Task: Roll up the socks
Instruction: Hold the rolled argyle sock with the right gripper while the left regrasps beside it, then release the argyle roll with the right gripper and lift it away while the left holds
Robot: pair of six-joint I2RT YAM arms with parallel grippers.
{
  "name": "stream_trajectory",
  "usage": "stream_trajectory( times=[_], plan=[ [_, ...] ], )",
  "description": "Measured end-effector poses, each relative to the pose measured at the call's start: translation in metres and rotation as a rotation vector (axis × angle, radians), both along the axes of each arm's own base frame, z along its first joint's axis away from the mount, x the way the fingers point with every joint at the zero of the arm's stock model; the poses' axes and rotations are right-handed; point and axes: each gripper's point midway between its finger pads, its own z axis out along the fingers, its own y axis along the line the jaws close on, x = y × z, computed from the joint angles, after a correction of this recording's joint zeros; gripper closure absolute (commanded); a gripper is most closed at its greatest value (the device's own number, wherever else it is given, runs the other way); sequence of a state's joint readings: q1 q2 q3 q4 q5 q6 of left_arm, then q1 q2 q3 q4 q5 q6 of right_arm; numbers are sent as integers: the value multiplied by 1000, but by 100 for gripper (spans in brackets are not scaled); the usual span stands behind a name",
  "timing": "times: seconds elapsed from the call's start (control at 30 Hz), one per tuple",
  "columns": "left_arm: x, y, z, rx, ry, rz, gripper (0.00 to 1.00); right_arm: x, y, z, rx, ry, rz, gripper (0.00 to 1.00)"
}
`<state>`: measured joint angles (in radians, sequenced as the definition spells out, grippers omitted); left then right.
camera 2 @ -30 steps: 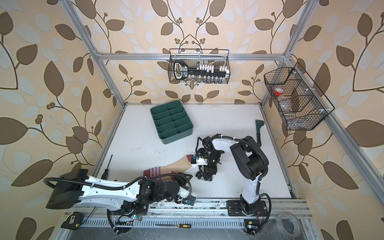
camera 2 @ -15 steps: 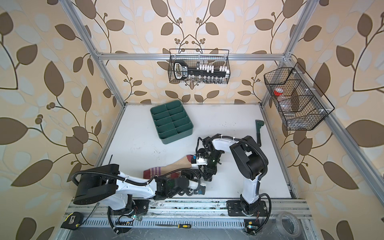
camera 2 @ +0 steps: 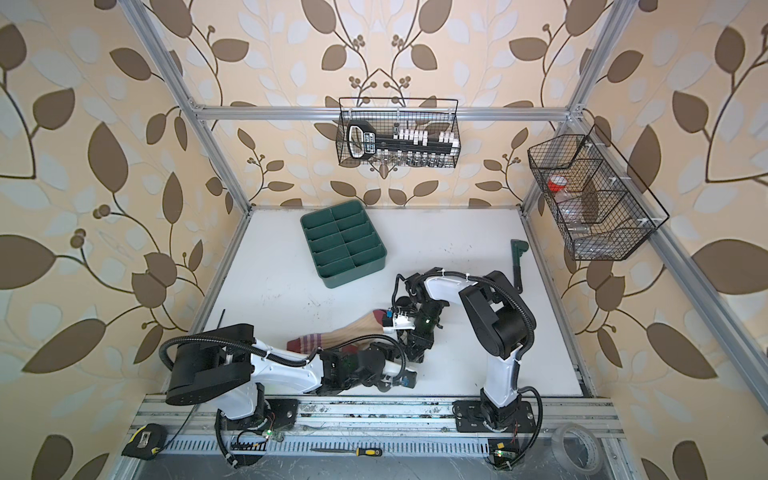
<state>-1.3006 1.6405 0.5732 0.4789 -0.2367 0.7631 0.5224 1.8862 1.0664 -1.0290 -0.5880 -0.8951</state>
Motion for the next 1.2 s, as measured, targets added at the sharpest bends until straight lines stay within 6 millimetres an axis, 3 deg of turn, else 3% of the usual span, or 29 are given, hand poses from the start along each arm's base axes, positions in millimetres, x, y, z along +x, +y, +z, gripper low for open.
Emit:
stream_trajectory(
  times=[0.27,0.53,0.57,0.7,0.73,0.77,0.87,1.0,1.03,1.2],
  plan=[
    [11,-5,-5,-21,22,47,67,0,0,0,-5,3,-8,100],
    [11,-8,-8,-20,38,57,100,0,-3,-1,-18,3,-8,100],
    [11,-8,-8,-19,39,58,100,0,-3,-1,-20,4,-10,98],
    [11,-9,-8,-12,42,58,100,0,-4,-1,-30,8,-22,80],
    [11,-9,-8,-11,42,58,100,1,-4,-1,-32,8,-26,71],
    [11,-9,-8,-9,43,58,100,1,-4,-1,-36,5,-29,47],
    [13,-10,-7,-8,59,56,100,1,-4,4,-44,-16,-45,40],
    [13,-11,-8,-6,81,50,100,7,-4,16,-15,-144,-35,38],
    [12,-12,-8,-6,85,47,100,11,-5,19,-9,-185,-38,1],
    [10,-13,-8,-8,104,45,100,26,-20,40,16,-383,-74,0]
  ],
)
